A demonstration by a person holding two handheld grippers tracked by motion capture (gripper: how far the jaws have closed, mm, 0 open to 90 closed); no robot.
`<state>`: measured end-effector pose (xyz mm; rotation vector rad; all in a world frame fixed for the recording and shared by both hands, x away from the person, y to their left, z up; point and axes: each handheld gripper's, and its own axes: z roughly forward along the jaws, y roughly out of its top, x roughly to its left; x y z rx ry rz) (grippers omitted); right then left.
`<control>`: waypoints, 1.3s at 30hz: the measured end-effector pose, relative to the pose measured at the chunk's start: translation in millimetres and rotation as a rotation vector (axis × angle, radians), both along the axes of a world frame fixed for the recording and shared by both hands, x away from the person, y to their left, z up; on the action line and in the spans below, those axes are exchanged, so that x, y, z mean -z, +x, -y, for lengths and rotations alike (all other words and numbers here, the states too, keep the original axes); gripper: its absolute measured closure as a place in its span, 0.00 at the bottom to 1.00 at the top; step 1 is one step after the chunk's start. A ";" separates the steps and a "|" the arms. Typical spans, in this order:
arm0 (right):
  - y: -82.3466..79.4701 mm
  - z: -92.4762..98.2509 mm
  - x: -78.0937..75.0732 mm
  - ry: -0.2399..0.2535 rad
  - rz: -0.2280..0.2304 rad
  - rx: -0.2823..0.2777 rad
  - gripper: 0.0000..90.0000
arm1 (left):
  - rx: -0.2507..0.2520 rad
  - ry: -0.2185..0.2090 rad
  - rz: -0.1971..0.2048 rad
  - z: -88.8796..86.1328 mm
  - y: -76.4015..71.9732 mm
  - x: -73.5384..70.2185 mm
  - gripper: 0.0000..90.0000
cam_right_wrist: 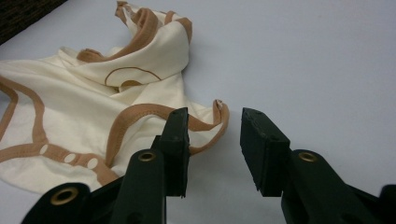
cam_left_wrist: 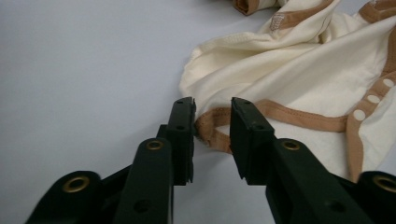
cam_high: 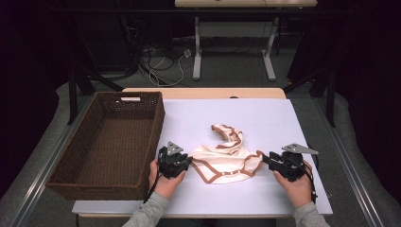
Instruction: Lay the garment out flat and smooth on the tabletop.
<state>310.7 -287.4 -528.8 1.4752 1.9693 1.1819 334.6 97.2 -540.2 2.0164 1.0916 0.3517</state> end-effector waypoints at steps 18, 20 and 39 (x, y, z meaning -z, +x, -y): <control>-29.7 -20.3 -7.1 -0.084 0.105 -0.128 0.54 | 0.090 -0.038 0.040 12.8 -26.6 -7.4 0.48; -32.4 -23.1 -7.3 -0.092 0.105 -0.158 0.54 | 0.111 -0.016 0.061 17.5 -29.7 -7.4 0.47; -25.2 -42.3 16.5 -0.118 0.047 -0.296 0.52 | 0.210 0.014 -0.019 52.6 -34.3 14.6 0.47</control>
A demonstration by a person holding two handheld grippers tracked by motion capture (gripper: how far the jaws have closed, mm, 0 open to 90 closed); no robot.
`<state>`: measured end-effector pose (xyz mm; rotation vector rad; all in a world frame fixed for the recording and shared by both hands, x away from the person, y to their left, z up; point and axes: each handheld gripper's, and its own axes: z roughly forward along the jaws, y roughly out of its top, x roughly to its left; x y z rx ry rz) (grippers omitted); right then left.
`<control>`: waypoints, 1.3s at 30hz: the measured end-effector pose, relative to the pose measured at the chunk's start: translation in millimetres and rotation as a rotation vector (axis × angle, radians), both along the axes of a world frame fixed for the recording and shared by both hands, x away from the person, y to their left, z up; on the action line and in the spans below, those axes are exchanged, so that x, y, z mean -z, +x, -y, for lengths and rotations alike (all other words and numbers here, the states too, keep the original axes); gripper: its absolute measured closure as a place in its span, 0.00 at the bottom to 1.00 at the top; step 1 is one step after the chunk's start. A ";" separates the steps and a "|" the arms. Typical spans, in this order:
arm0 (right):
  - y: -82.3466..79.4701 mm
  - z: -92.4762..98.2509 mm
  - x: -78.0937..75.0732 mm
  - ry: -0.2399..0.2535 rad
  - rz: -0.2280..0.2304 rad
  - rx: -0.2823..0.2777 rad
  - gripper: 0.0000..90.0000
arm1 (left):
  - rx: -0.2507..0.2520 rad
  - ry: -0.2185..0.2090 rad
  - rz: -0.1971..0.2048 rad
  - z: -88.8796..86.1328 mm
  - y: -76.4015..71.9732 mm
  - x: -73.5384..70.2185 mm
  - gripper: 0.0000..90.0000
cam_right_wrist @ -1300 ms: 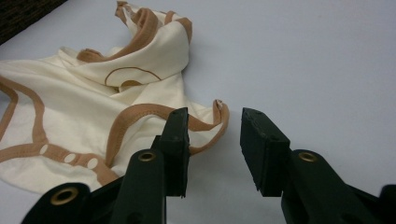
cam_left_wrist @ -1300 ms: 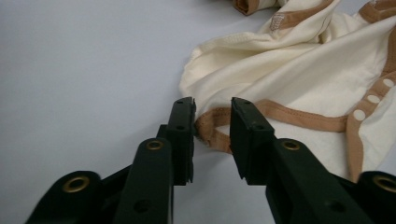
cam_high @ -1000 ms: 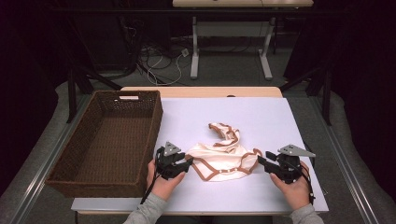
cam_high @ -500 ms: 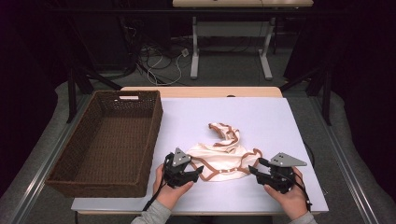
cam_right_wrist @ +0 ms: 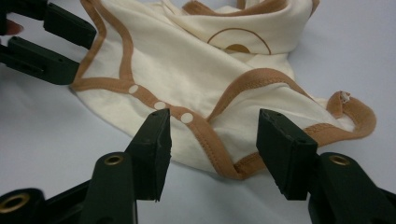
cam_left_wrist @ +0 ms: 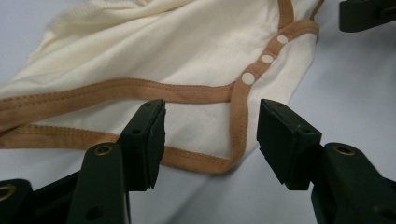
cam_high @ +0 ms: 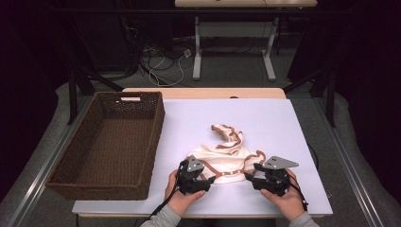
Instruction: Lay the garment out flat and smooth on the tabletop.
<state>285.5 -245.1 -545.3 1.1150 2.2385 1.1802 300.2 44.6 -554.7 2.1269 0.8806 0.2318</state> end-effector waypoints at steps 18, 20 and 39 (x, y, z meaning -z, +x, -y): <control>7.5 -6.0 12.8 -0.066 -0.086 -0.016 0.85 | 0.035 0.035 -0.048 10.8 -5.5 4.4 0.80; 7.1 -6.6 12.5 -0.065 -0.091 -0.017 0.90 | 0.034 0.041 -0.051 10.7 -5.3 4.3 0.87; -18.9 -5.8 -6.9 -0.042 -0.165 0.015 0.99 | 0.083 0.027 -0.069 -2.9 -21.1 -8.5 1.00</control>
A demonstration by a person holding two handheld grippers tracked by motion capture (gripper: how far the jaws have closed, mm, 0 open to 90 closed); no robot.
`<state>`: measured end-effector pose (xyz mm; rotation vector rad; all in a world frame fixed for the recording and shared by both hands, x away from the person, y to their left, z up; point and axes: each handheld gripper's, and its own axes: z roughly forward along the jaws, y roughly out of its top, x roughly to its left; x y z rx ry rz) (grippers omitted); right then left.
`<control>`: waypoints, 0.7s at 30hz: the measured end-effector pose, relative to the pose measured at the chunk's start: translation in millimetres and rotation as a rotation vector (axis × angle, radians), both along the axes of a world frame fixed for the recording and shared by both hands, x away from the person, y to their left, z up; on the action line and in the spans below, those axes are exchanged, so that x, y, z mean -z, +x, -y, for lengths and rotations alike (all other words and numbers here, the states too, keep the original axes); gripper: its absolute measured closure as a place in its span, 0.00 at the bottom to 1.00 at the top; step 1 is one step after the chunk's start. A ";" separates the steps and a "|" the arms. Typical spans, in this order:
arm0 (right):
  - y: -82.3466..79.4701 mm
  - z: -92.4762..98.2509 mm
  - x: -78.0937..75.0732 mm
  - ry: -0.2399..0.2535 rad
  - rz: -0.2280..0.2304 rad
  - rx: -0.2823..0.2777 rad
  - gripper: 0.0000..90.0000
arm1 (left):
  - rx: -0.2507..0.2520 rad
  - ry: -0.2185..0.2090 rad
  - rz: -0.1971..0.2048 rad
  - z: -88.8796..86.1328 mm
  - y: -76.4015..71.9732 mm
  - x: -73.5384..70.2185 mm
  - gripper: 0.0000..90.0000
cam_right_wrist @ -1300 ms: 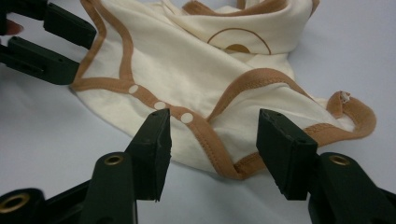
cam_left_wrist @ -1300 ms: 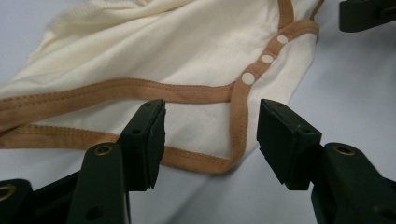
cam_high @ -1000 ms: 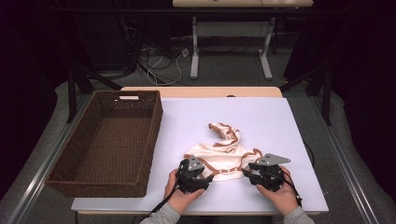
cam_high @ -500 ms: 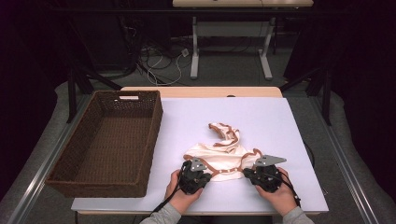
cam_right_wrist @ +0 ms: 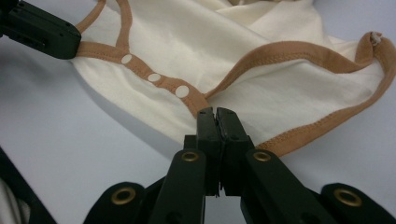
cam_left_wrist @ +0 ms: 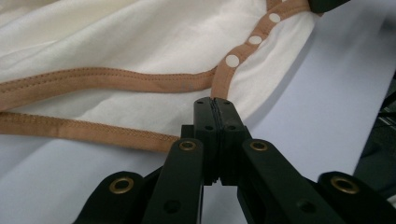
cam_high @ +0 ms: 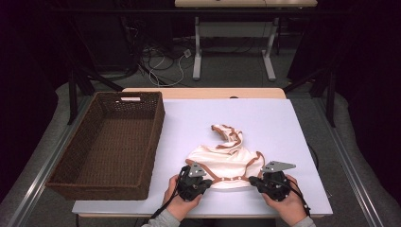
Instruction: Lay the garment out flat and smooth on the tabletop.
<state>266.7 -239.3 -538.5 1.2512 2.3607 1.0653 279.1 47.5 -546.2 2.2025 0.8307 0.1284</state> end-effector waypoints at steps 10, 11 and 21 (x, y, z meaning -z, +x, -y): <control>-34.0 2.3 -4.7 0.011 -0.018 -0.024 0.99 | 0.030 -0.026 -0.010 -6.8 -28.4 -6.9 1.00; -37.5 2.4 -4.7 0.017 -0.021 -0.022 0.99 | 0.034 -0.021 -0.010 -7.8 -31.6 -7.2 1.00; -61.2 5.0 -5.0 0.009 -0.028 -0.044 1.00 | 0.064 -0.022 -0.014 -7.8 -54.7 -7.3 1.00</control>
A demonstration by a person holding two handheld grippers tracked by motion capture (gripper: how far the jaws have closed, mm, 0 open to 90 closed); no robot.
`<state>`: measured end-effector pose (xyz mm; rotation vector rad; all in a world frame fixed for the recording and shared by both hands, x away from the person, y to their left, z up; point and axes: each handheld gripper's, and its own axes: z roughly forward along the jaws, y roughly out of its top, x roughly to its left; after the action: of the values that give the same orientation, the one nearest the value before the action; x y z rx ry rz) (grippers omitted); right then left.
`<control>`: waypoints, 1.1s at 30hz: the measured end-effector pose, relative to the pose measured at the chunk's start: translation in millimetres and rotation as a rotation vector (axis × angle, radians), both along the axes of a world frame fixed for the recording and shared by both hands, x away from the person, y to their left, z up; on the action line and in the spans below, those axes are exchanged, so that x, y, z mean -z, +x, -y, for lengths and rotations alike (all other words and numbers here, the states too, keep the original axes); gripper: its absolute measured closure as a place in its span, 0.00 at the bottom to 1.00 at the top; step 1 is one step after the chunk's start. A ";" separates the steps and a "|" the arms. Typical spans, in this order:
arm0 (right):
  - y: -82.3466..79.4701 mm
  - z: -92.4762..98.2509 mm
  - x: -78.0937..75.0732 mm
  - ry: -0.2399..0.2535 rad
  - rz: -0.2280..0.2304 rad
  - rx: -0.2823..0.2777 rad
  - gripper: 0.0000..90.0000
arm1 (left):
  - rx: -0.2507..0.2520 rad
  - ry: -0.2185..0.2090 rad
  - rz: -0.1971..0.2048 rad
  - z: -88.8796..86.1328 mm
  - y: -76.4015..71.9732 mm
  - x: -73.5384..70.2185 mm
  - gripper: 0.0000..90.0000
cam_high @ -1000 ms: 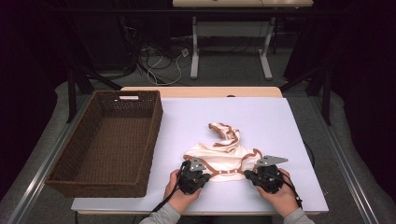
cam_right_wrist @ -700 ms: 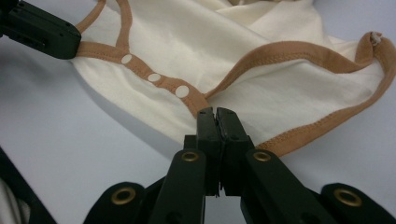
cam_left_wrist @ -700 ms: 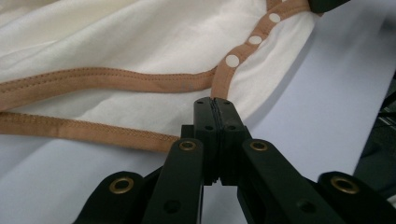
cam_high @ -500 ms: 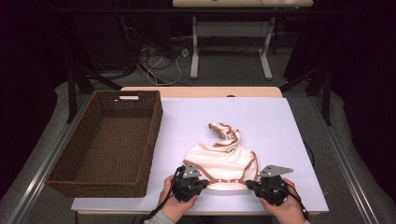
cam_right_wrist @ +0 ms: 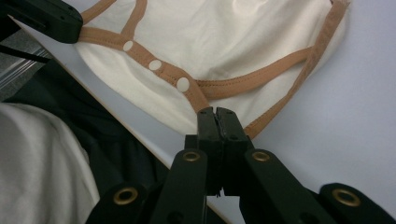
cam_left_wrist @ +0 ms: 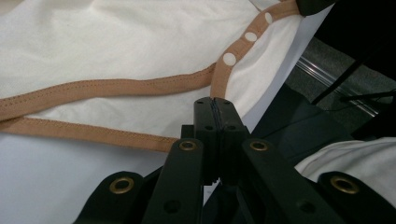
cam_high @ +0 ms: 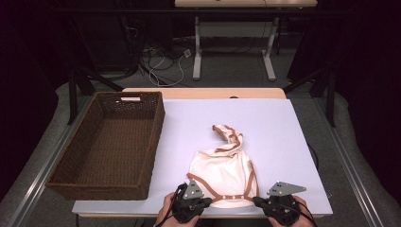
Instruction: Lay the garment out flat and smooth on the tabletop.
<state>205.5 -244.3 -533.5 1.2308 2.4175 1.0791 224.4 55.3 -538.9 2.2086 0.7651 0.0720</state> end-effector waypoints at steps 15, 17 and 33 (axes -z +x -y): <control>-6.6 -4.5 9.5 0.005 -0.091 -0.042 0.96 | -0.005 0.004 -0.071 -3.3 -4.0 12.3 0.98; -5.2 -4.5 11.9 -0.015 -0.085 -0.050 0.85 | -0.009 0.006 -0.066 -4.2 -2.6 12.6 0.92; 24.2 2.2 5.6 0.061 0.048 0.068 0.72 | -0.190 0.045 0.115 -30.7 35.3 9.2 0.53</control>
<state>229.6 -246.5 -539.1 1.2809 2.3062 1.1569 259.7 86.0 -548.2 2.1477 0.9145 0.3104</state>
